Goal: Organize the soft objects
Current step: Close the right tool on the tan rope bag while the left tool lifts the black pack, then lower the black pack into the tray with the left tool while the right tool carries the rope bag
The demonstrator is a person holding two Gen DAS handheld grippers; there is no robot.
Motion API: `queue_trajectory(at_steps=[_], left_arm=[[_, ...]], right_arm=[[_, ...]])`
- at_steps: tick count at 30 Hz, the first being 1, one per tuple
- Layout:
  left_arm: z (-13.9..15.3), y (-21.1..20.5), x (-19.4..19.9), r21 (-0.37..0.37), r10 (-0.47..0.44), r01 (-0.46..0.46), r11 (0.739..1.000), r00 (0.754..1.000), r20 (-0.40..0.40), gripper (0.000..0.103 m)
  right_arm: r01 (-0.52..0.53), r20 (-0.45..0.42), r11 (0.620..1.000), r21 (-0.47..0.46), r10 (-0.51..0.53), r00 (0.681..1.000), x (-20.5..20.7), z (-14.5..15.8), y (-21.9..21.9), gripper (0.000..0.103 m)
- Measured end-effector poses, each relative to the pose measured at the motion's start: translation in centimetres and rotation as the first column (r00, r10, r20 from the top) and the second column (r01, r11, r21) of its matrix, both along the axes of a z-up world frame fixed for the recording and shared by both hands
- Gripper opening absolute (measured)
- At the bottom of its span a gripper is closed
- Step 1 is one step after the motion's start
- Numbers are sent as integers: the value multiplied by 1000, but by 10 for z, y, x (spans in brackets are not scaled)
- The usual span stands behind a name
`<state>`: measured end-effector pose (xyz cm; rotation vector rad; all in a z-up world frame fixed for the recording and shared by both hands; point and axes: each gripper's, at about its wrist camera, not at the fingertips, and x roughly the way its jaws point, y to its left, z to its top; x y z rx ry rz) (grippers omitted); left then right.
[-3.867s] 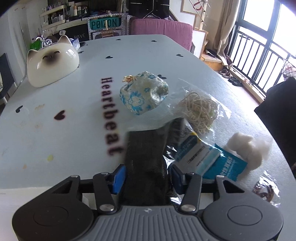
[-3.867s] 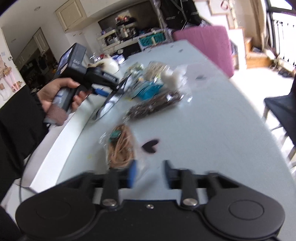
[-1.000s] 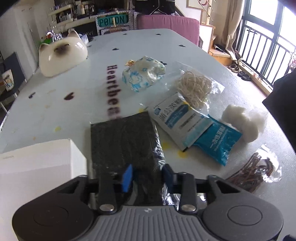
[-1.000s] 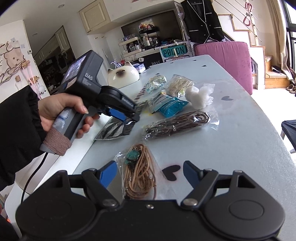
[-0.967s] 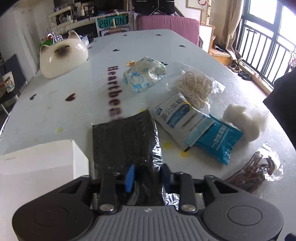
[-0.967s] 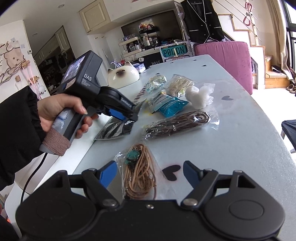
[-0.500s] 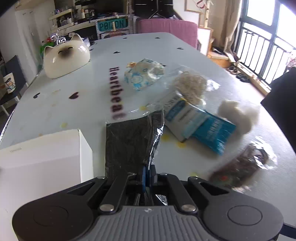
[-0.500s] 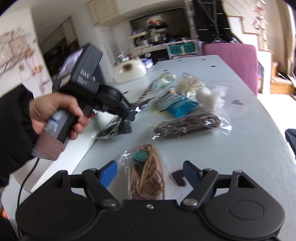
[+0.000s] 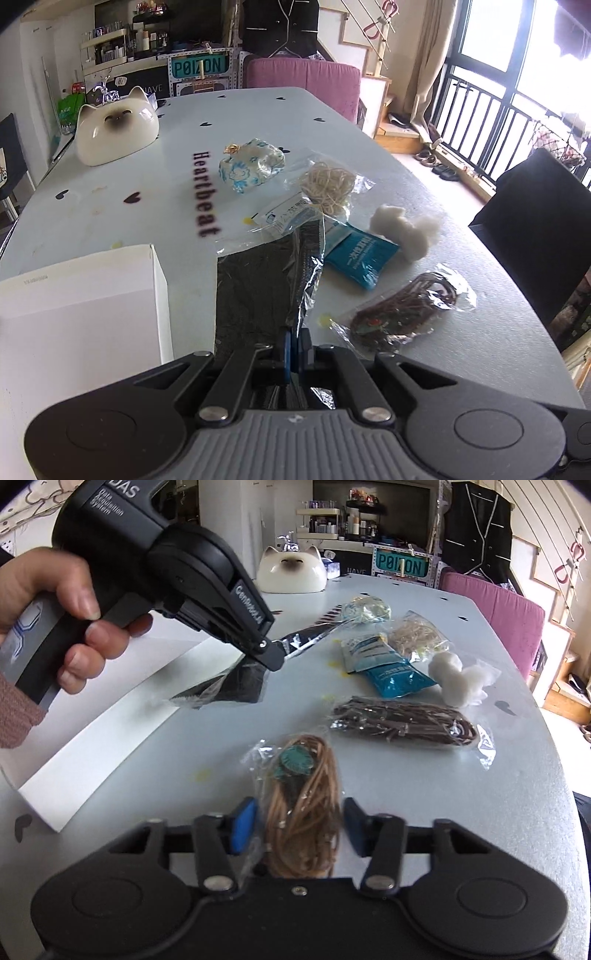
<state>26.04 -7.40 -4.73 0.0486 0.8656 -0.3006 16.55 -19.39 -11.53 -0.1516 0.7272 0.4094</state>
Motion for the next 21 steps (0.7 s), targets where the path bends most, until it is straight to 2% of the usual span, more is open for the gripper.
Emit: queue_trajectory(at_steps=[6, 10, 16, 21], left_arm=[[6, 3, -16, -38, -4, 5, 999, 1000, 14, 3], [15, 8, -29, -91, -8, 11, 996, 1000, 30, 3], [39, 20, -52, -169, -9, 23, 985, 997, 82, 3], [62, 37, -69, -176, 0, 24, 984, 990, 138, 3]], right_arm=[[10, 3, 1000, 9, -10, 1000, -17, 4, 4, 40], [45, 21, 999, 24, -46, 999, -28, 12, 0, 37], [117, 74, 992, 53, -120, 990, -44, 34, -5, 35], [157, 117, 983, 98, -168, 979, -49, 54, 1, 35]])
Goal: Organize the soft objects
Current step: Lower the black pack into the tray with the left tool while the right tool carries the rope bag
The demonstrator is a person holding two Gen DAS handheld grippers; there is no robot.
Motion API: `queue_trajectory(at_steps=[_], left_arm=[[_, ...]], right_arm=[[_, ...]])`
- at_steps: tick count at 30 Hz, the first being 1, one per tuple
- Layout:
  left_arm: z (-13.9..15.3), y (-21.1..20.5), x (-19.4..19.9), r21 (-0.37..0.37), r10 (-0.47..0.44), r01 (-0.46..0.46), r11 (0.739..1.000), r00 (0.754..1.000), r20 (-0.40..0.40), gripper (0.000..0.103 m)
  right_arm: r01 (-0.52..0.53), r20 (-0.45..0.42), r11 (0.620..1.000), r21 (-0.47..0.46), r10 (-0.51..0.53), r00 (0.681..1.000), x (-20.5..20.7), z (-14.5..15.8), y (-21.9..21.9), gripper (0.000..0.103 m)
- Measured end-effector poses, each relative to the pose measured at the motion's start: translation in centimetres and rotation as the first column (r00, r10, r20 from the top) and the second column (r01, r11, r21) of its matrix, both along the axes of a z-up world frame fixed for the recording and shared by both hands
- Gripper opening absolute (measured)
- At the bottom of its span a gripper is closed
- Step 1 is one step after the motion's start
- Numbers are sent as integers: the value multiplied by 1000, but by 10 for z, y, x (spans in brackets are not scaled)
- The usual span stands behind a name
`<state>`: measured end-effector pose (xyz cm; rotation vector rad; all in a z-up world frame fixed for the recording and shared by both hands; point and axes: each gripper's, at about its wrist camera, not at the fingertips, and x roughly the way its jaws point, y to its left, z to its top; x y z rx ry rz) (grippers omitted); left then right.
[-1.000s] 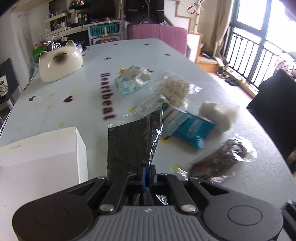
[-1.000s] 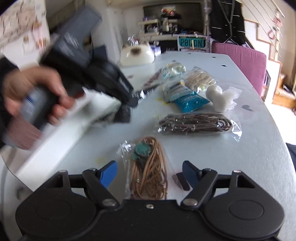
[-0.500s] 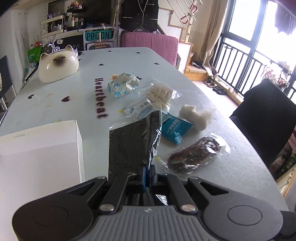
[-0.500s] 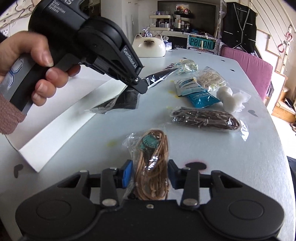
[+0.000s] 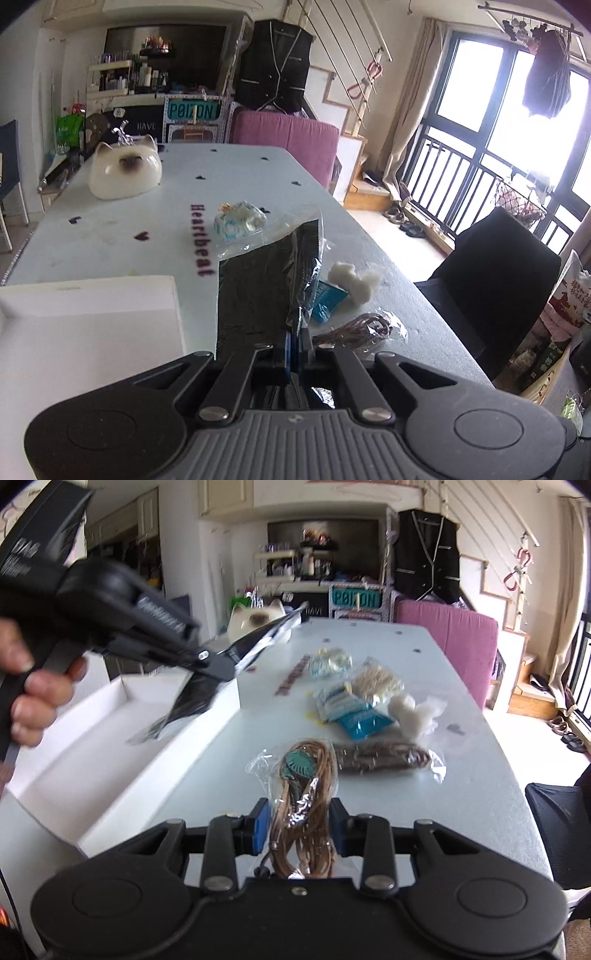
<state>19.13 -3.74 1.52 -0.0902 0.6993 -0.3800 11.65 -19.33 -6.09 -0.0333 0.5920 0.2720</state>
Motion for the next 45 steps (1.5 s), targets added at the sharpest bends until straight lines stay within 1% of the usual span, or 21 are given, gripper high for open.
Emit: queue_trajectory(at_steps=[5, 10, 13, 16, 22, 25, 27, 31, 34, 38, 40, 41, 42, 45], left_arm=[[13, 30, -16, 24, 44, -45, 999, 999, 31, 3], [11, 73, -30, 54, 114, -115, 992, 993, 27, 3], [7, 98, -38, 75, 155, -156, 985, 988, 16, 3], [-2, 118, -45, 97, 184, -182, 978, 983, -13, 3], [-31, 150, -52, 161, 227, -212, 964, 971, -77, 3], [-43, 165, -52, 191, 248, -226, 955, 964, -100, 3], [-51, 172, -51, 218, 268, -240, 946, 957, -110, 3], [-62, 186, -48, 264, 303, -265, 928, 945, -119, 3], [-67, 190, -48, 308, 307, -262, 915, 945, -108, 4], [-77, 193, -49, 331, 301, -245, 911, 945, -129, 4], [-82, 195, -49, 339, 303, -245, 908, 944, -131, 4], [-83, 196, -50, 346, 306, -247, 905, 944, -125, 4], [-84, 197, -50, 353, 309, -250, 901, 944, -119, 5], [-85, 201, -51, 353, 314, -256, 900, 942, -118, 10]], right_arm=[[15, 10, 998, 55, -16, 1000, 3, 10, 15, 35], [4, -2, 992, 123, -4, 1000, 9, 13, 37, 35], [-17, -6, 991, 133, 18, 1000, 10, 14, 54, 35], [-33, -14, 988, 149, 36, 999, 11, 16, 71, 35], [-66, -34, 980, 187, 73, 997, 12, 17, 103, 35], [-67, -59, 975, 213, 82, 995, 16, 16, 117, 35], [-48, -86, 972, 232, 70, 994, 19, 14, 127, 35], [-20, -136, 972, 236, 53, 989, 23, 6, 146, 35], [-15, -159, 974, 226, 52, 986, 24, 2, 159, 35], [27, -183, 982, 189, 8, 983, 22, -2, 172, 36], [58, -177, 986, 156, -30, 984, 19, -5, 175, 37], [75, -170, 988, 136, -51, 984, 18, -6, 177, 39], [87, -164, 989, 116, -67, 984, 16, -7, 180, 45], [89, -167, 993, 83, -74, 983, 13, -10, 184, 51]])
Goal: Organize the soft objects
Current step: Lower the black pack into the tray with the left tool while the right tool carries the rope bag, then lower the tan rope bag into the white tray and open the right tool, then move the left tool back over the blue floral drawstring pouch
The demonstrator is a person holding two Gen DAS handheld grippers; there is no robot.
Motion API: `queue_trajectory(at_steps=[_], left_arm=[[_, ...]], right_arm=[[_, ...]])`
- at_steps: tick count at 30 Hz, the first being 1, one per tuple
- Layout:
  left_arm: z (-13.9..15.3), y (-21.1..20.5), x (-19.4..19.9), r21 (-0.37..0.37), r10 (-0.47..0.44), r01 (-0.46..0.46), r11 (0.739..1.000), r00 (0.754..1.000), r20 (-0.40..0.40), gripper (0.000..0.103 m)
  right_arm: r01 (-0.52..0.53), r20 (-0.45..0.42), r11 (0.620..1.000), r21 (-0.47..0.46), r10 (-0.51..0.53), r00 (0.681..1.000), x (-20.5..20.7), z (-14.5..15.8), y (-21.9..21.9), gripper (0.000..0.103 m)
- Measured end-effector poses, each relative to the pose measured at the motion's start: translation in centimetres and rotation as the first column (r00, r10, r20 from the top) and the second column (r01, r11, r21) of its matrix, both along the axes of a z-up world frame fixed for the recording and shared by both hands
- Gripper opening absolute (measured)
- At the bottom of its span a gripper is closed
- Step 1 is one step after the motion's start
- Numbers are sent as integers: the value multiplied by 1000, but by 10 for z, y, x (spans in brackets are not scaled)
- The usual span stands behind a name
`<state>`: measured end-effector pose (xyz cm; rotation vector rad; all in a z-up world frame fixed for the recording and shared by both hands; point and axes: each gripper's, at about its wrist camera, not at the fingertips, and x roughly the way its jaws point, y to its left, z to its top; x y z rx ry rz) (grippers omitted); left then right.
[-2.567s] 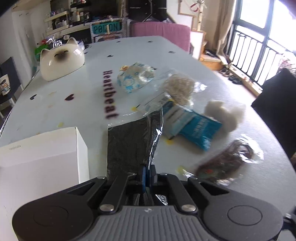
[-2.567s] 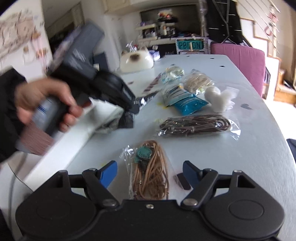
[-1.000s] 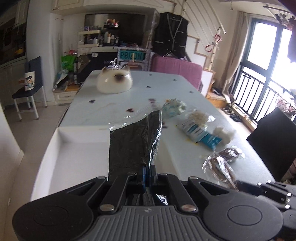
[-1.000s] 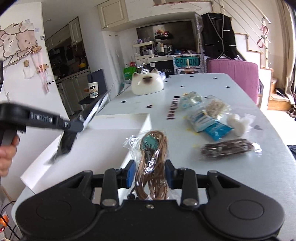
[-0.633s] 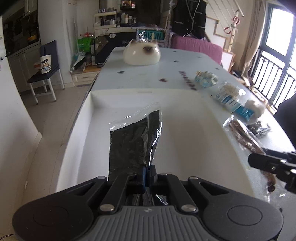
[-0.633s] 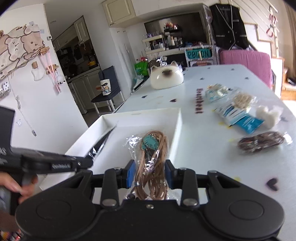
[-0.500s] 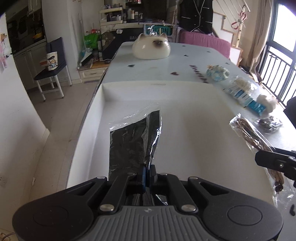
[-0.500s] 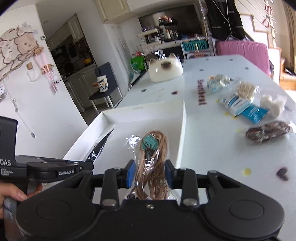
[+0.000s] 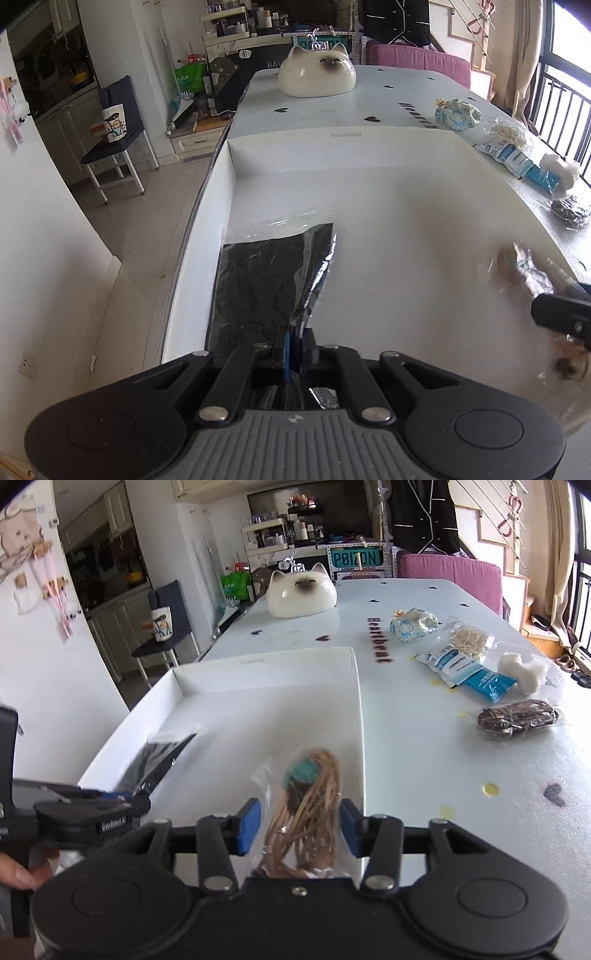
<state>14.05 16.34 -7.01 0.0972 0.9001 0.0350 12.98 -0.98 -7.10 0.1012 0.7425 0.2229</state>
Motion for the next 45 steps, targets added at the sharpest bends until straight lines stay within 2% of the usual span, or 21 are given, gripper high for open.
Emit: queue_trajectory(at_steps=[2, 4, 6, 11, 14, 16, 18, 24, 30, 33, 45], left_arm=[[1, 2, 0, -15, 7, -7, 1000, 1000, -2, 14], [2, 3, -1, -33, 10, -11, 999, 1000, -7, 26], [3, 3, -3, -56, 4, -5, 998, 1000, -17, 32], [4, 0, -8, -76, -8, 6, 997, 999, -34, 41], [6, -2, -11, -87, -12, 8, 996, 999, -39, 47], [9, -3, -13, -92, -14, 11, 996, 999, -38, 56], [13, -5, -16, -94, -13, 10, 996, 1000, -29, 60], [28, -10, -28, -133, -20, 21, 991, 1000, 12, 79], [41, -15, -39, -150, -21, 28, 988, 999, 49, 92], [45, -17, -43, -163, -22, 31, 986, 998, 55, 101], [67, -13, -57, -150, -2, 19, 988, 993, 114, 103]], right_arm=[[-14, -15, 1000, 21, 15, 1000, -1, 0, -1, 56], [-24, -13, 999, 41, 24, 1000, -2, 2, -5, 57], [-32, -6, 998, 53, 33, 999, -4, 6, -9, 57], [-59, 14, 995, 80, 58, 998, -12, 14, -14, 60], [-88, 23, 993, 74, 86, 996, -18, 16, -15, 67], [-104, 28, 991, 80, 102, 994, -21, 17, -17, 73], [-114, 34, 990, 82, 112, 993, -23, 19, -19, 82], [-116, 53, 990, 85, 112, 992, -26, 25, -30, 95], [-107, 84, 991, 78, 100, 991, -31, 32, -43, 103], [-114, 101, 990, 78, 106, 989, -33, 35, -48, 103], [-83, 138, 996, 25, 79, 987, -34, 44, -70, 103]])
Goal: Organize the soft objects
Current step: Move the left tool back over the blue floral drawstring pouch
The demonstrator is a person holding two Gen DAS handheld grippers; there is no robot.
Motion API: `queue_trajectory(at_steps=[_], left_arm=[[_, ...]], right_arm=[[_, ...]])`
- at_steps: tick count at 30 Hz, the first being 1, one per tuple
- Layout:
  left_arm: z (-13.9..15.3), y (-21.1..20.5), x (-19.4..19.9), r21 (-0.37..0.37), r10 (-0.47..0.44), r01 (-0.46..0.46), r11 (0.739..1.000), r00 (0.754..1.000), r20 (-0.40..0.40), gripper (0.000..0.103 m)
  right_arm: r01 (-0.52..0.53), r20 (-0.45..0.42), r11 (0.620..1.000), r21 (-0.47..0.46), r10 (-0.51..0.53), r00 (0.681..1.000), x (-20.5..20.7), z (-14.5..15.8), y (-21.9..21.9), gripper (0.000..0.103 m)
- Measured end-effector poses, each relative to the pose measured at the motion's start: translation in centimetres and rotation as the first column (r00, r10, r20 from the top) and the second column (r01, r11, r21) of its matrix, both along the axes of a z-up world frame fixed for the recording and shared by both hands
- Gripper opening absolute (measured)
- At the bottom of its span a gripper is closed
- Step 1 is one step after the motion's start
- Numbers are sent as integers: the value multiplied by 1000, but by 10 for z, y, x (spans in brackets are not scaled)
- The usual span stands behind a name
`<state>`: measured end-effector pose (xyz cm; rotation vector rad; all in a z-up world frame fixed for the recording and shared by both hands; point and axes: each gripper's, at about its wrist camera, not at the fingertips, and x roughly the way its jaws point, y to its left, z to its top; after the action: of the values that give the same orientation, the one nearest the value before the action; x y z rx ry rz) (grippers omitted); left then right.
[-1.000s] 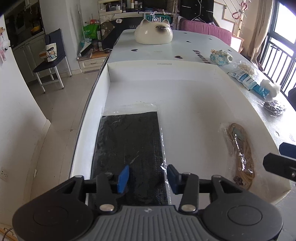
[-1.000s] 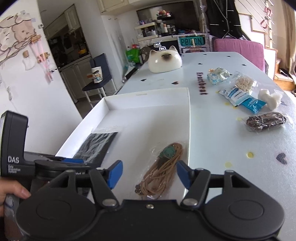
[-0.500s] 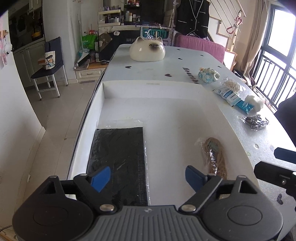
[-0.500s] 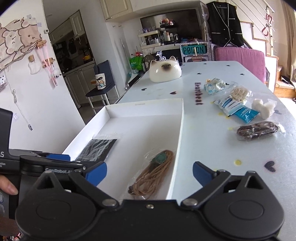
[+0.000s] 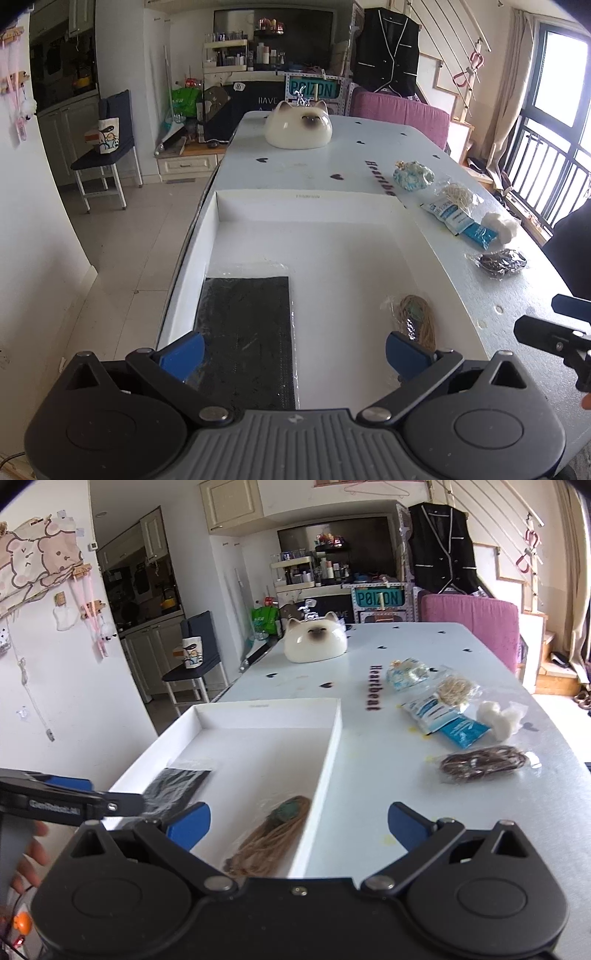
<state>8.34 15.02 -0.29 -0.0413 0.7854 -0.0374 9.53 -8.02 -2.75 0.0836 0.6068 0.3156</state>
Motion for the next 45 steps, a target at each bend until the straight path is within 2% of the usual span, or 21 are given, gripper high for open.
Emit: queue_trajectory(at_steps=[6, 14, 26, 37, 39, 45], left_arm=[[6, -4, 1, 4, -9, 9, 1000, 1000, 16, 103], [15, -34, 15, -10, -64, 65, 998, 997, 50, 103], [23, -113, 62, -32, -160, 164, 986, 980, 116, 103], [10, -190, 124, -75, -214, 222, 972, 972, 97, 103], [10, -199, 140, -93, -199, 207, 974, 976, 93, 103], [7, -219, 201, -221, -117, 123, 968, 992, 42, 103]], right_arm=[[34, 13, 999, -13, -34, 999, 3, 2, -20, 103], [91, 43, 995, -30, -90, 995, 8, 9, -57, 103], [230, 48, 972, -41, -228, 973, 24, 1, -128, 103], [284, 8, 958, -33, -283, 959, 48, -24, -167, 103], [297, -2, 955, -21, -297, 955, 56, -27, -171, 103], [304, -12, 952, 20, -304, 953, 85, -33, -174, 103]])
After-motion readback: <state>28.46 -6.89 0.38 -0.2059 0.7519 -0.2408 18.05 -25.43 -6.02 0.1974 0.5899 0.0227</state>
